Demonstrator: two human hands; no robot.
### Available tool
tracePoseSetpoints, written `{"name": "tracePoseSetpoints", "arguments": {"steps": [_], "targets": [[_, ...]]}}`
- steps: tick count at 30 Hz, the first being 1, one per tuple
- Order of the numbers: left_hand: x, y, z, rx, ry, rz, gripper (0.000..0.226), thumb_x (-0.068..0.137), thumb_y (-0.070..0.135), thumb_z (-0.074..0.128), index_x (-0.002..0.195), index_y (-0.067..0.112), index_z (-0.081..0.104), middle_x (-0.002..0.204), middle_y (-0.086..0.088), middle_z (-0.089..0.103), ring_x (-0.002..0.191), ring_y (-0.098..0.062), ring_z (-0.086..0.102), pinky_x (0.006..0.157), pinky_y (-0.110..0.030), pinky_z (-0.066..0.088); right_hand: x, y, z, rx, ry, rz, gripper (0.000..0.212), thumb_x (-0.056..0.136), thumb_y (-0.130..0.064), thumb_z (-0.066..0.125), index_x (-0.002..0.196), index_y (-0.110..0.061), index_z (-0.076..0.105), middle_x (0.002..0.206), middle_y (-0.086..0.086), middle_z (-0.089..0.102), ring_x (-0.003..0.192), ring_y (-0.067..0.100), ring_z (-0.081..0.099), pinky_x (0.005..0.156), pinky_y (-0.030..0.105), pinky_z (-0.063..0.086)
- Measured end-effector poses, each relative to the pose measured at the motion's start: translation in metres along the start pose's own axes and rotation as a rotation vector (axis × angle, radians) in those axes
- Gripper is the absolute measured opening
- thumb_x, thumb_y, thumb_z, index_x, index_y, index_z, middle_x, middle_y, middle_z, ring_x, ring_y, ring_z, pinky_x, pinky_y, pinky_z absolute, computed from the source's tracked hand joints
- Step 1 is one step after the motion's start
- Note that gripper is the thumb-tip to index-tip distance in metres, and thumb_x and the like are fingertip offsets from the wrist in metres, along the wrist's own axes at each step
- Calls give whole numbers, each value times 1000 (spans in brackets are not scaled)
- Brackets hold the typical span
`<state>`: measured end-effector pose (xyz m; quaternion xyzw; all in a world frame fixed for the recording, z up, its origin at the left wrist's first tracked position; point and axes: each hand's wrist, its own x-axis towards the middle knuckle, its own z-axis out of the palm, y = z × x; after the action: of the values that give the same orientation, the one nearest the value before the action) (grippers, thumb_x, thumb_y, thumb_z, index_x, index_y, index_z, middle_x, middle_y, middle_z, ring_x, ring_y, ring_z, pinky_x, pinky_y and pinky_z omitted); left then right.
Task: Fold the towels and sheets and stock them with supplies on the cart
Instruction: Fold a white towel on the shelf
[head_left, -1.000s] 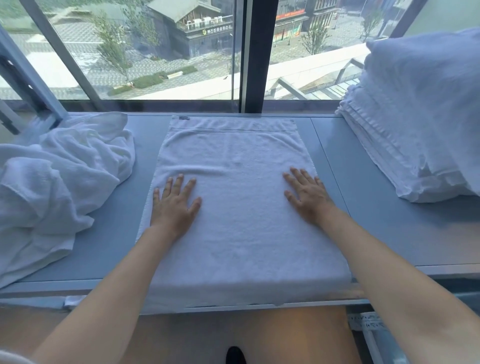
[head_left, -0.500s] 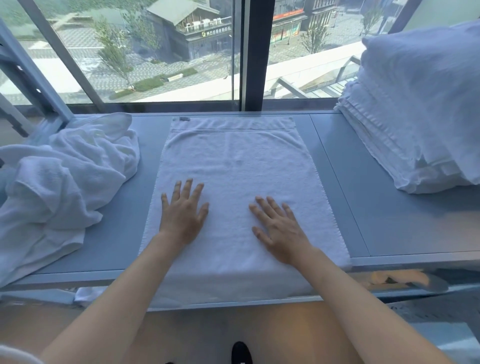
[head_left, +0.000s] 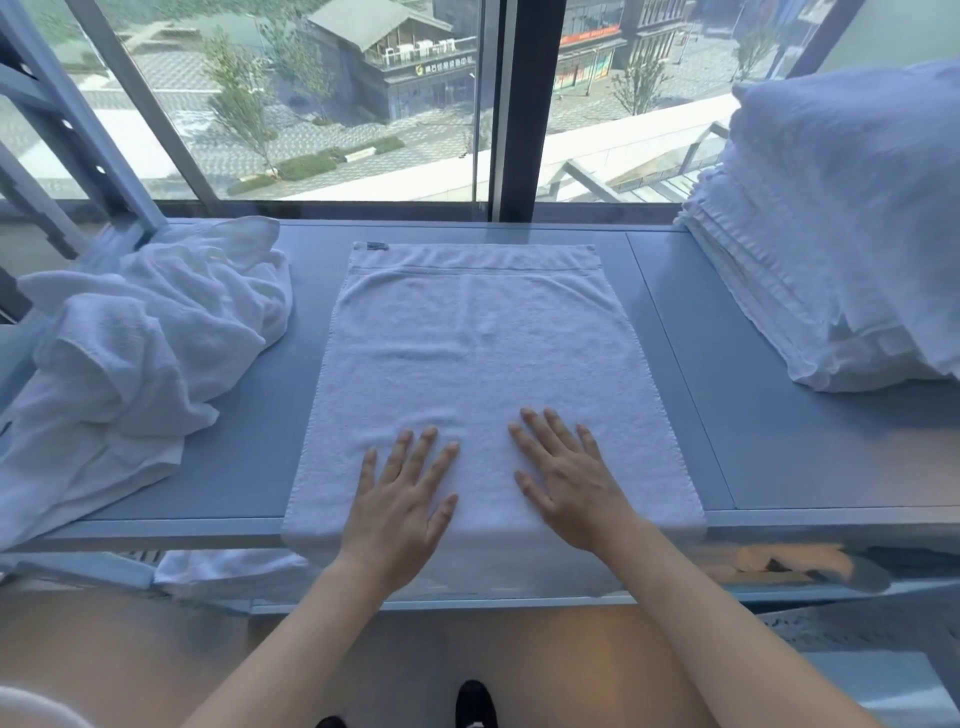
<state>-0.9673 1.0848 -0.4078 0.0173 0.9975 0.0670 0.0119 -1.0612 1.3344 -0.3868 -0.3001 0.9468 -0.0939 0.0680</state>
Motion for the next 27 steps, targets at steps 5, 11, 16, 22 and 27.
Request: {"name": "tracePoseSetpoints", "arguments": {"steps": [5, 11, 16, 22, 27], "targets": [[-2, -3, -1, -12, 2, 13, 66, 101, 64, 12, 163, 43, 3, 171, 14, -7, 158, -13, -12, 127, -50, -1, -7, -32, 12, 26, -11, -145, 63, 106, -55, 21, 165, -33, 12, 172, -14, -2, 158, 9, -9, 127, 44, -4], [-13, -17, -5, -36, 44, 37, 68, 103, 63, 13, 164, 32, 16, 172, 12, 5, 159, -13, -1, 128, -46, 5, -37, 27, 5, -48, -3, -38, 64, 106, -59, 19, 164, -38, 5, 171, -16, -9, 157, 7, -11, 128, 42, 3], [-44, -50, -4, -34, 114, 9, 67, 105, 59, 21, 163, 25, 24, 171, 7, 16, 158, -16, 14, 125, -52, 20, -70, 74, -11, -38, -40, -52, 68, 105, -64, 21, 164, -38, -1, 171, -16, -10, 157, 6, -13, 129, 42, 5], [-60, -69, 0, 53, 104, 116, 78, 99, 55, 40, 165, 19, 16, 173, 4, 9, 159, -19, 10, 127, -49, 15, -82, 80, -9, -123, -48, -142, 86, 100, -67, 40, 165, -30, -3, 172, -9, -10, 158, 14, -11, 129, 43, 4], [-60, -68, -2, 104, 138, 151, 71, 97, 35, 50, 159, 7, 32, 169, -7, 24, 154, -30, 26, 120, -57, 29, -85, 80, -5, -225, -3, -186, 76, 104, -60, 23, 165, -17, 6, 173, 2, -1, 159, 23, -1, 129, 45, 9]]}}
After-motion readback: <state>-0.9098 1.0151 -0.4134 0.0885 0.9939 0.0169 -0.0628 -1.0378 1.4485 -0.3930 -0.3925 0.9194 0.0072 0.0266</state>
